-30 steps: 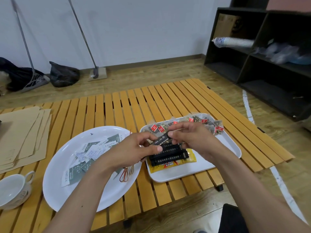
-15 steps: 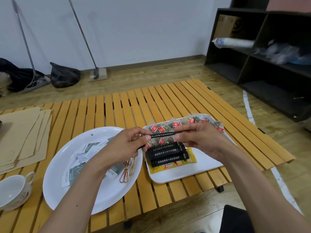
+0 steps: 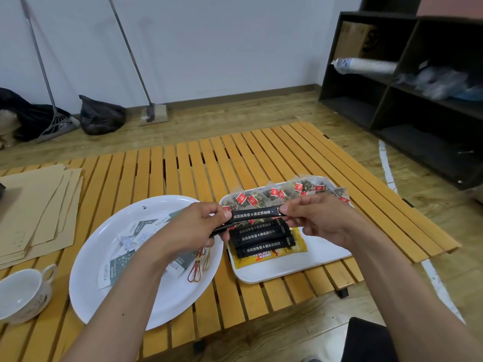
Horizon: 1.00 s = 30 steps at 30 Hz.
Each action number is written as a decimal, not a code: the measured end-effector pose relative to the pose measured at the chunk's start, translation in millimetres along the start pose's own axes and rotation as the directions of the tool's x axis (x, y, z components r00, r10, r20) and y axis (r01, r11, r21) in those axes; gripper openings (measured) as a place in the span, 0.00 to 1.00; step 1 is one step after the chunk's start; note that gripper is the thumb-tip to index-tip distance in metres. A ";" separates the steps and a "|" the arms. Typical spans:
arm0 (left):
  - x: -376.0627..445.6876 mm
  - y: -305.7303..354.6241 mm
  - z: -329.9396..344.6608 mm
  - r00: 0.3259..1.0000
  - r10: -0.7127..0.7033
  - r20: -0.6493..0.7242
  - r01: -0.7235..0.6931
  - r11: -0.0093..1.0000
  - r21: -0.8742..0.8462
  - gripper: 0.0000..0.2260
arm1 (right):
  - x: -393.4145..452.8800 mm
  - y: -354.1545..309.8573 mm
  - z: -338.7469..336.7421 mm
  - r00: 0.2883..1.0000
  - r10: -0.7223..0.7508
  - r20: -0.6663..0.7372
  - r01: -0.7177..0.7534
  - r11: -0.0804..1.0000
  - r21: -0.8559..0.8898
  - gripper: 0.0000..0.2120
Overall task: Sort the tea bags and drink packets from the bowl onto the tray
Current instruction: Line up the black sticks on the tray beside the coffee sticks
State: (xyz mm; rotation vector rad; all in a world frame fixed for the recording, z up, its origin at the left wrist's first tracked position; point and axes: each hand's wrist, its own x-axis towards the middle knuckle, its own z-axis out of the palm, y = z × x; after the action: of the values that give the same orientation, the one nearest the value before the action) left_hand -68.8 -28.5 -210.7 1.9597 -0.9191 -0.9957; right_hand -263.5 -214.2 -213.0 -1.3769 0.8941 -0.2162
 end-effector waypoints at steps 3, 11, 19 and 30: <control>0.1 2.1 1.9 1.000 -0.006 -0.006 0.006 1.000 0.012 0.14 | 3.7 2.8 -3.3 0.999 0.050 0.005 -0.050 0.999 -0.014 0.05; 3.2 2.6 -11.3 0.962 -0.148 -0.228 0.118 0.983 -0.142 0.15 | 7.0 6.8 -4.7 0.993 0.096 -0.071 -0.102 0.992 -0.075 0.08; 4.0 7.8 -3.4 0.981 -0.109 -0.161 0.072 0.973 -0.218 0.15 | 10.2 9.6 1.3 0.984 0.055 -0.169 -0.089 0.976 -0.197 0.13; -1.6 6.6 3.8 0.990 0.139 -0.019 -0.140 0.985 -0.105 0.07 | -9.9 -4.0 28.3 0.929 -0.348 0.128 0.369 0.901 -0.228 0.13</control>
State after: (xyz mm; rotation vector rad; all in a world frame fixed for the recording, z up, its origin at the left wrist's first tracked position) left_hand -74.5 -31.4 -206.2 1.7854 -0.9631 -0.9329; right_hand -250.0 -187.7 -207.1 -1.7714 0.6028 -0.3330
